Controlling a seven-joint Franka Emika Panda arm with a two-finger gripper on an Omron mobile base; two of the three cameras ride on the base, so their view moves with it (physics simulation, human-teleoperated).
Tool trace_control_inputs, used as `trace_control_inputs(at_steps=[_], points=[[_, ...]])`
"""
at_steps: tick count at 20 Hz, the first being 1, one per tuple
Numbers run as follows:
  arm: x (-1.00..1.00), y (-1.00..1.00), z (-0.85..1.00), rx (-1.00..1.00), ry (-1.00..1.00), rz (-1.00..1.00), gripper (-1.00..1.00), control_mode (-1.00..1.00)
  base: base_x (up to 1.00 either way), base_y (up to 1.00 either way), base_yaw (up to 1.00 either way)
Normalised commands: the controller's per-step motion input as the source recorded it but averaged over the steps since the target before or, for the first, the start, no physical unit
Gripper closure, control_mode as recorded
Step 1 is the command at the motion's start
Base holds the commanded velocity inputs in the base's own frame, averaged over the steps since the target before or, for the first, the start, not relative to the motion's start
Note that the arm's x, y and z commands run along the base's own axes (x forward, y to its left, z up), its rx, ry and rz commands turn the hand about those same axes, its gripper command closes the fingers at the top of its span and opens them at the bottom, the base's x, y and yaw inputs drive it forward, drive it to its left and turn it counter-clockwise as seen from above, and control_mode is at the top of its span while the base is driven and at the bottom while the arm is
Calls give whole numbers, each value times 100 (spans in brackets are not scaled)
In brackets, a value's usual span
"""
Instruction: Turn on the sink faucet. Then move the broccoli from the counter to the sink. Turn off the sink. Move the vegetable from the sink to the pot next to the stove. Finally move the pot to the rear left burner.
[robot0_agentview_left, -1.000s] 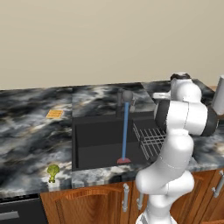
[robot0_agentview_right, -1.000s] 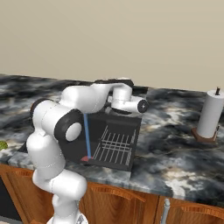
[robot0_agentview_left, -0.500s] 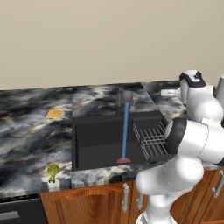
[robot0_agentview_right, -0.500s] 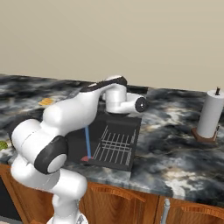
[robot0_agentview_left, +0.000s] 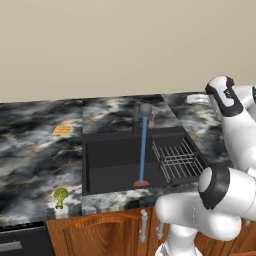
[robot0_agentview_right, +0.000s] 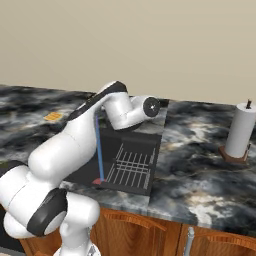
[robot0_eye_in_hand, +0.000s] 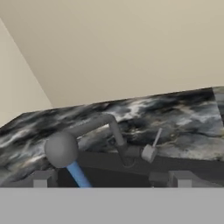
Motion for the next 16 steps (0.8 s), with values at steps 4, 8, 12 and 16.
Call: trace_control_inputs(at_steps=[4, 8, 12, 16], points=[[-50, 13, 28, -8, 16, -9, -100, -100, 0, 0, 0], [-60, 27, -1, -10, 18, -9, -100, -100, 0, 0, 0], [-73, 40, -24, -10, 13, -7, -100, -100, 0, 0, 0], [-65, 47, -37, -10, 10, -5, -100, -100, 0, 0, 0]])
